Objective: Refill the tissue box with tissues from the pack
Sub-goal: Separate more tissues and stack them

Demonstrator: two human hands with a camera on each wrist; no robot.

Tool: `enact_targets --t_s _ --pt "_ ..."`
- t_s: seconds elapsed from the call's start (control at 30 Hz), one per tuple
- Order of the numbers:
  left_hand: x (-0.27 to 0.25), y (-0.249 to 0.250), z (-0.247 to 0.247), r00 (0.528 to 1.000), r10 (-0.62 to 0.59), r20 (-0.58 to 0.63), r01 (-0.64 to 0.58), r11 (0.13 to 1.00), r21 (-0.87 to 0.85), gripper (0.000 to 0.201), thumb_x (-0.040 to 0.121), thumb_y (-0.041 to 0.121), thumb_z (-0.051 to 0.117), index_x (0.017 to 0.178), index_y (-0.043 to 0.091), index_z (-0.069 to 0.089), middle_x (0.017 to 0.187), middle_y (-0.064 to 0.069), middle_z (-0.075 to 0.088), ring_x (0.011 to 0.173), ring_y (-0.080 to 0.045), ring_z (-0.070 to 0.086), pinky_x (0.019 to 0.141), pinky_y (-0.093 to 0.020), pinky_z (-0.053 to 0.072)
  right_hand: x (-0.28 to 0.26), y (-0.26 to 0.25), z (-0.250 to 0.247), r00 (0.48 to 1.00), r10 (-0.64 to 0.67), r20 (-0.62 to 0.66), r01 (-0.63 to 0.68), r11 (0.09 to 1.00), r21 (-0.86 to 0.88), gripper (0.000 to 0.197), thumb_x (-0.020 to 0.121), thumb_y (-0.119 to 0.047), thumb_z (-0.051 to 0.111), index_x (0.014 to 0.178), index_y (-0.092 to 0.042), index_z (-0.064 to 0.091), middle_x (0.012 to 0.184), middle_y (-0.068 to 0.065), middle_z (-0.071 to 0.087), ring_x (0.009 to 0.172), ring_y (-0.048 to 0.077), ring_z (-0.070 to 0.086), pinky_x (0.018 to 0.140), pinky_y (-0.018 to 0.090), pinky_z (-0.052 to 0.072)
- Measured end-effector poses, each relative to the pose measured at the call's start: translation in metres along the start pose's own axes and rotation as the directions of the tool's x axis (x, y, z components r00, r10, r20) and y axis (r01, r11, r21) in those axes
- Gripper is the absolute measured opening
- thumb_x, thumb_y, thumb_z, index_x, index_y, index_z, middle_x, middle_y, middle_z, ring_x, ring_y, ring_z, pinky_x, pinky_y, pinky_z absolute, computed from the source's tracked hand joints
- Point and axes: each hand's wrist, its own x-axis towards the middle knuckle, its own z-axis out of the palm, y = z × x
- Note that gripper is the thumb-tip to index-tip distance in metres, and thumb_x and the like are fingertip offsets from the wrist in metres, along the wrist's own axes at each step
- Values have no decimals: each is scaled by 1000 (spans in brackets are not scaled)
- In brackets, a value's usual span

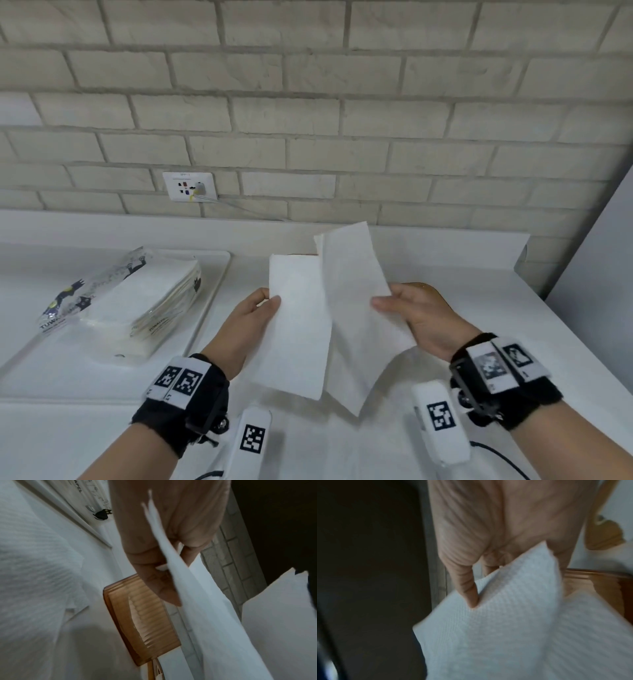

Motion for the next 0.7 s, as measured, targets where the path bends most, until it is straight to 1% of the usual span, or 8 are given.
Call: enact_targets --t_s 0.1,0.13,0.23,0.37,0.43,0.5,0.6,0.7 --pt "-4 4 3 1000 11 21 -10 999 -46 12 95 20 54 99 10 57 91 -11 70 78 -24 65 75 -38 51 7 4 14 994 68 80 -49 974 -221 45 71 -31 76 111 -14 65 113 8 69 103 26 66 89 37 52" --pt "-5 5 4 1000 14 24 -13 998 -56 11 94 20 55 99 11 58 91 -11 69 78 -24 64 74 -37 50 8 6 17 992 82 92 -58 969 -239 40 74 -26 75 111 -14 64 114 8 69 105 25 65 92 37 51" --pt "-10 5 4 999 13 -40 -17 995 -102 19 97 18 50 78 16 50 68 -1 64 54 -14 58 50 -23 45 7 11 19 996 64 55 -46 957 -285 29 82 -6 67 110 -8 61 112 9 69 101 23 66 94 38 51" --pt "-14 4 -11 960 0 -278 -33 993 -112 24 98 19 48 74 17 46 61 3 54 46 -9 49 43 -21 37 -2 4 8 996 -27 -80 -6 920 -391 36 79 -10 70 112 -7 55 101 -2 73 94 20 69 93 48 50" --pt "-14 -1 -19 919 -28 -394 -29 990 -138 22 97 14 46 75 14 45 65 -2 52 53 -15 51 51 -25 40 -8 -11 7 990 -82 -112 37 934 -354 46 72 -20 75 114 -18 56 96 -6 74 91 19 69 92 49 50" --pt "-13 -11 -20 893 -82 -442 20 989 -144 13 89 15 45 80 6 48 74 -9 53 66 -24 52 63 -32 44 -13 -30 14 990 -125 -71 102 957 -271 56 64 -30 77 117 -28 56 100 -1 73 92 22 69 86 44 53" --pt "-15 -27 -6 920 -178 -349 106 971 -215 19 82 17 41 90 3 52 88 -16 50 78 -28 51 70 -37 42 -12 -58 34 981 -194 13 194 979 -64 52 73 -12 65 122 -24 53 103 3 71 89 19 69 68 30 57" --pt "-26 -26 18 948 -198 -250 118 946 -301 15 91 11 36 86 8 50 91 -15 52 83 -29 49 75 -37 42 -7 -63 54 979 -203 20 202 978 43 48 78 -5 61 123 -21 53 106 3 70 90 19 69 67 31 58"
